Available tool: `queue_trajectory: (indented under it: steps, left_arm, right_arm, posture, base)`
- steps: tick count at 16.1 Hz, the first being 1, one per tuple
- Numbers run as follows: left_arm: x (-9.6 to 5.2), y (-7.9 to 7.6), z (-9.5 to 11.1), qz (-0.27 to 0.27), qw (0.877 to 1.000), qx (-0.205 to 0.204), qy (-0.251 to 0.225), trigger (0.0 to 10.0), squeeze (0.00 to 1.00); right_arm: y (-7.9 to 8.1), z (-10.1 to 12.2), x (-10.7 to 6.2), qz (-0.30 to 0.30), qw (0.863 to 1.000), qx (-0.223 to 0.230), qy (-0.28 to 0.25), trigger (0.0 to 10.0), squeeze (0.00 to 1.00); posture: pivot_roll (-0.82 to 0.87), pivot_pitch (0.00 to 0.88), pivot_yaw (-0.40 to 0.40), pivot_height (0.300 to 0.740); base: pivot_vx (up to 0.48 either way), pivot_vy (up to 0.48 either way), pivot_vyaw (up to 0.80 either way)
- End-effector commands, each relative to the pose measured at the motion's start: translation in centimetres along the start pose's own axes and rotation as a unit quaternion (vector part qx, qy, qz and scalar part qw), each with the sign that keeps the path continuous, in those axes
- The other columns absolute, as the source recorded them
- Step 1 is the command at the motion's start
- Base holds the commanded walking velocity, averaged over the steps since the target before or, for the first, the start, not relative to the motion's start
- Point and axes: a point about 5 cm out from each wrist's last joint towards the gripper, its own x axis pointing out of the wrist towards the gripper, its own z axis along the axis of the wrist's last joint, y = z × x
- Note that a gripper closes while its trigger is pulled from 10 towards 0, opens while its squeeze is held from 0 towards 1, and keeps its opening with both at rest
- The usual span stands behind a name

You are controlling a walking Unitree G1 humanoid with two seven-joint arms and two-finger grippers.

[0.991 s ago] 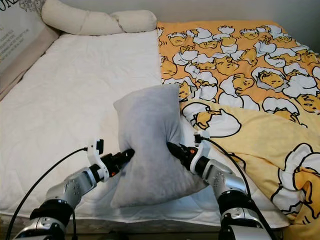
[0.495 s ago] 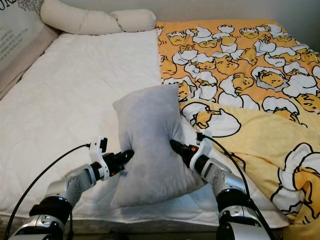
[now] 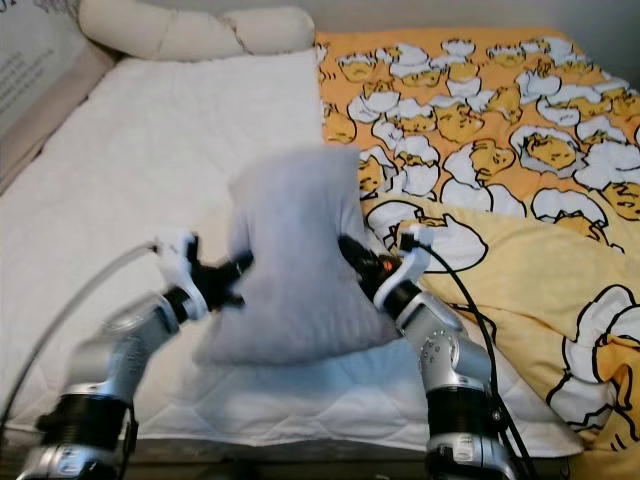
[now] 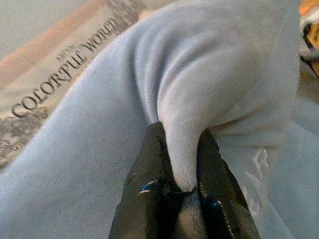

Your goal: Clean up the room

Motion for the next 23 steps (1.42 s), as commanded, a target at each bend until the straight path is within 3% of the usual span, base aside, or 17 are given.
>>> queue_trajectory:
  steps: [1, 2, 3, 4, 5, 6, 7, 8, 11, 14, 17, 20, 23]
  left_arm:
    - [0.0, -1.1, 1.5, -0.013, 0.999, 0.022, -0.026, 4.9, 0.00]
    - [-0.2, -1.5, 2.1, -0.010, 0.999, 0.021, -0.031, 3.8, 0.00]
    - [-0.5, -1.9, 2.6, -0.004, 0.998, 0.054, -0.033, 4.3, 0.00]
    - [-0.7, -2.1, 2.9, 0.010, 0.997, 0.069, -0.037, 8.2, 0.00]
    - [-0.9, -1.7, 3.2, 0.055, 0.995, 0.074, -0.043, 10.0, 0.00]
    - [-1.1, -1.5, 3.1, 0.072, 0.994, 0.083, -0.031, 10.0, 0.00]
    - [-1.5, -1.0, 3.0, 0.109, 0.985, 0.131, -0.017, 10.0, 0.00]
    - [-1.7, -0.8, 3.3, 0.130, 0.980, 0.146, -0.029, 10.0, 0.00]
    - [-2.0, -1.3, 3.9, 0.136, 0.977, 0.154, -0.047, 10.0, 0.00]
    - [-2.2, -1.9, 3.9, 0.125, 0.978, 0.165, -0.040, 10.0, 0.00]
    - [-2.3, -2.0, 3.7, 0.126, 0.976, 0.173, -0.032, 10.0, 0.00]
    - [-2.2, -2.0, 3.4, 0.126, 0.975, 0.183, -0.019, 10.0, 0.00]
    - [-2.3, -2.1, 3.2, 0.131, 0.974, 0.185, -0.012, 10.0, 0.00]
  right_arm:
    - [1.7, 0.8, 0.6, 0.029, 0.999, -0.013, -0.013, 0.0, 0.00]
    - [2.3, 1.0, 0.5, 0.030, 0.999, -0.018, -0.016, 0.0, 0.00]
    - [2.6, 1.2, 0.6, 0.008, 0.999, -0.042, -0.021, 0.0, 0.00]
    - [2.7, 1.3, 0.5, -0.005, 0.998, -0.052, -0.023, 0.0, 0.00]
    - [2.9, 1.5, 0.5, -0.023, 0.997, -0.075, -0.024, 10.0, 0.00]
    - [2.9, 1.7, 0.4, -0.035, 0.995, -0.088, -0.025, 10.0, 0.00]
    - [3.1, 2.1, -0.2, -0.055, 0.994, -0.088, -0.034, 10.0, 0.00]
    - [3.1, 2.1, -0.5, -0.073, 0.991, -0.105, -0.035, 10.0, 0.00]
    - [3.5, 1.9, -0.9, -0.095, 0.985, -0.145, -0.027, 10.0, 0.00]
    - [3.8, 1.9, -1.0, -0.091, 0.987, -0.132, -0.031, 10.0, 0.00]
    - [3.3, 2.2, -1.0, -0.134, 0.975, -0.164, -0.061, 10.0, 0.00]
    - [3.1, 2.0, -1.0, -0.138, 0.981, -0.127, -0.047, 10.0, 0.00]
    - [3.3, 2.1, -0.7, -0.125, 0.983, -0.128, -0.043, 10.0, 0.00]
  posture:
    - [-0.08, 0.000, 0.089, 0.740]
    - [-0.08, 0.000, 0.088, 0.740]
    - [-0.07, 0.000, 0.092, 0.740]
    - [-0.07, 0.000, 0.095, 0.740]
    - [-0.08, 0.000, 0.098, 0.740]
    - [-0.07, 0.000, 0.093, 0.740]
    - [-0.07, 0.000, 0.090, 0.740]
    - [-0.07, 0.000, 0.093, 0.740]
    - [-0.07, 0.000, 0.088, 0.740]
    - [-0.06, 0.000, 0.079, 0.740]
    - [-0.06, 0.000, 0.075, 0.740]
    - [-0.06, 0.000, 0.077, 0.740]
    - [-0.05, 0.000, 0.074, 0.740]
  base:
    - [0.000, 0.000, 0.00]
    - [0.000, 0.000, 0.00]
    - [0.000, 0.000, 0.00]
    - [0.000, 0.000, 0.00]
    - [0.000, 0.000, 0.00]
    - [0.000, 0.000, 0.00]
    - [0.000, 0.000, 0.00]
    - [0.000, 0.000, 0.00]
    - [0.000, 0.000, 0.00]
    - [0.000, 0.181, 0.00]
    - [0.000, 0.323, 0.00]
    - [0.000, 0.358, 0.00]
    - [0.000, 0.386, 0.00]
